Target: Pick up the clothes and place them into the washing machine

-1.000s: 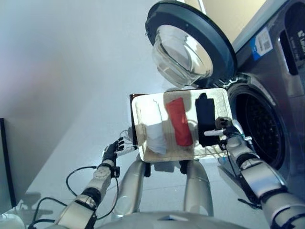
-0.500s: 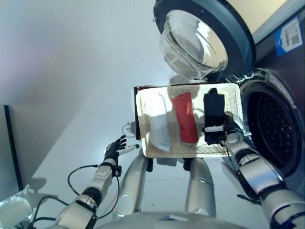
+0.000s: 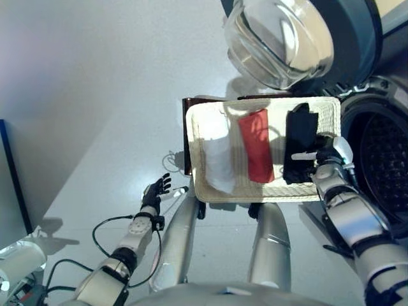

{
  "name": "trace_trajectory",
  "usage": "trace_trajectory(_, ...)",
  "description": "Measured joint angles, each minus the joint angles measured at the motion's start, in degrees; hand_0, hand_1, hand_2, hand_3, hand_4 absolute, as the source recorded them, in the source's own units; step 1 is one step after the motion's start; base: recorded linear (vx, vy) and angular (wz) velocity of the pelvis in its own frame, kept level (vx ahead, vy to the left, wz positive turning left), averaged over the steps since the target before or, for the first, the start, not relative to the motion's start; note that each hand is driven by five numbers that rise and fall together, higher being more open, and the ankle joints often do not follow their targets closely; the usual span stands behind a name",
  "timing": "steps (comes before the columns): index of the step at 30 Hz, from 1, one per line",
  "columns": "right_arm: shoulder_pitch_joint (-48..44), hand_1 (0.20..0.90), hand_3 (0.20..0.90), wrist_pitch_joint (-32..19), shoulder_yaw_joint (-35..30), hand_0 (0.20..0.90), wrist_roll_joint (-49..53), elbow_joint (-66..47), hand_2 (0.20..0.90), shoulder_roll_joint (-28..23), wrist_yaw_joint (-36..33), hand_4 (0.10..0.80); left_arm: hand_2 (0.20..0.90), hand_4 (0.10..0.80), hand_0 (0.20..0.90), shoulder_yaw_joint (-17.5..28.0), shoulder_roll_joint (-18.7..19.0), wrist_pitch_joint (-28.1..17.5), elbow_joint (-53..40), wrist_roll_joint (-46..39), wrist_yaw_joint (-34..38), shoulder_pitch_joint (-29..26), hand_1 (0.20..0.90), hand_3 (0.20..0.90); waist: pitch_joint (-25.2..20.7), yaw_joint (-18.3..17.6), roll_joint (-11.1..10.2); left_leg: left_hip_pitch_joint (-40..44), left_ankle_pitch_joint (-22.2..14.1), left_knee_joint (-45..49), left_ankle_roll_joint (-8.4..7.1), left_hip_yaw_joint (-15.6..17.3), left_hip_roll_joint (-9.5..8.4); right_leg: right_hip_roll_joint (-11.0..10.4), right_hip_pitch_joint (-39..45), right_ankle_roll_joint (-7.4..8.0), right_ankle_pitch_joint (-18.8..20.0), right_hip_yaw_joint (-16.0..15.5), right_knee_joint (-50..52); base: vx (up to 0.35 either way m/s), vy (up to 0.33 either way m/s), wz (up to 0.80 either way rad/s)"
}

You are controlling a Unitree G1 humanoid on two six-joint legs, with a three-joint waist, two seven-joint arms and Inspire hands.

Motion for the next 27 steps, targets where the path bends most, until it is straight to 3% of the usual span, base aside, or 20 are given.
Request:
trace_trajectory(11,0.8,0.2,0.2,1.32,0.54,0.2,-3.68,-0.88,0.2,-2.77,0.76,0.3,0.9,0.8,0.9,-1.65,-0.04,0.0,0.14,-0.02,-0.11,0.15,0.9,0.9,0.81,2.98,1.49,-0.55,-0.35,2.88,0.47,0.17,-0.67,-0.71,-0.04,0.27,0.24,0.79,1.72,0.015,0.013,0.0)
trace_trajectory(17,3.58,0.2,0.2,1.45,0.26,0.2,-4.92,-1.93,0.2,0.07,5.47,0.3,0.9,0.8,0.9,-1.29,-0.22,0.02,1.55,0.06,-0.26,0.66,0.9,0.9,0.93,3.06,3.02,6.75,0.04,0.09,0.84,0.59,-0.47,-0.44,6.33,0.78,0.51,0.82,0.04,0.022,-0.01,-0.09)
trace_trajectory(23,8.23,0.2,0.2,1.05,-7.54,0.2,-1.99,-4.01,0.2,-0.18,6.07,0.3,0.9,0.8,0.9,-0.9,-0.56,0.64,1.55,1.11,-0.56,3.83,0.9,0.9,0.04,1.86,3.2,13.15,0.36,-3.36,0.99,1.06,-0.1,0.4,12.46,1.56,1.29,0.9,-4.0,-0.004,-0.017,-0.11)
trace_trajectory(27,12.7,0.2,0.2,-1.79,-17.75,0.2,8.32,-7.81,0.2,0.85,4.43,0.3,0.9,0.8,0.9,-0.86,-1.02,0.69,1.66,1.35,-0.26,5.2,0.9,0.9,-0.5,-0.2,2.58,14.92,0.58,-4.66,1.4,1.8,0.65,1.54,14.92,2.15,3.29,1.18,-7.62,0.009,-0.038,-0.18)
